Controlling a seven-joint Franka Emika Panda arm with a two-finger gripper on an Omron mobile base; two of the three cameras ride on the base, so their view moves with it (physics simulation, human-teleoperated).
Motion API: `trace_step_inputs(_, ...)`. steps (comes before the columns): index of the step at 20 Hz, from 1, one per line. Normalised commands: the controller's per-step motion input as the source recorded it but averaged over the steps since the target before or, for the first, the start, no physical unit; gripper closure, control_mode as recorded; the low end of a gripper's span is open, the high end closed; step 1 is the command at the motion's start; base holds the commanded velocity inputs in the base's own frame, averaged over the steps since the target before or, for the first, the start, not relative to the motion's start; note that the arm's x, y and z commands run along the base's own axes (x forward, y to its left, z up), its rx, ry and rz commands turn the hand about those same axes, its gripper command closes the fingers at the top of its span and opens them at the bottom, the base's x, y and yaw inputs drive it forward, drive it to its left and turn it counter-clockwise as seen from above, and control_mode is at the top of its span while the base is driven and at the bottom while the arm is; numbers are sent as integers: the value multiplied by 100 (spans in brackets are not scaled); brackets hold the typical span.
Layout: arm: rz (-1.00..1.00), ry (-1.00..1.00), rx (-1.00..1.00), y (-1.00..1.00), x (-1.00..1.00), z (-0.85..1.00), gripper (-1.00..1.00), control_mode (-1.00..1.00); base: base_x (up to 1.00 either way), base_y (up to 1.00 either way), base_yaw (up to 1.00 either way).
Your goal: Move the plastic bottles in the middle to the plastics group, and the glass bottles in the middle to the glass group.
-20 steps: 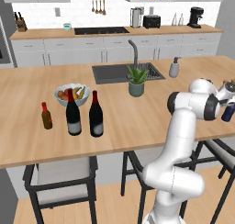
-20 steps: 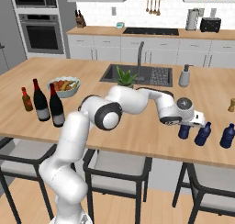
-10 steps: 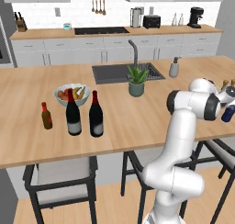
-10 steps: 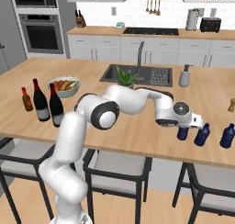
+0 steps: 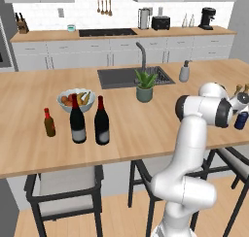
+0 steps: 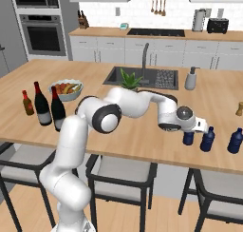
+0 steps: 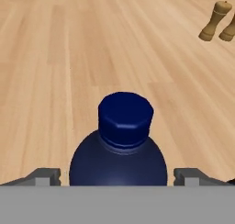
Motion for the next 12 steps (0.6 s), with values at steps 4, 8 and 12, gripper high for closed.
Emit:
trace_step_inputs(4, 0, 0, 0, 0, 4, 24, -100, -100, 0, 0, 0)
trace_step_inputs(8, 0, 0, 0, 0, 2, 39, -100, -100, 0, 0, 0)
trace_step_inputs(12, 0, 0, 0, 0, 0, 54, -100, -100, 0, 0, 0)
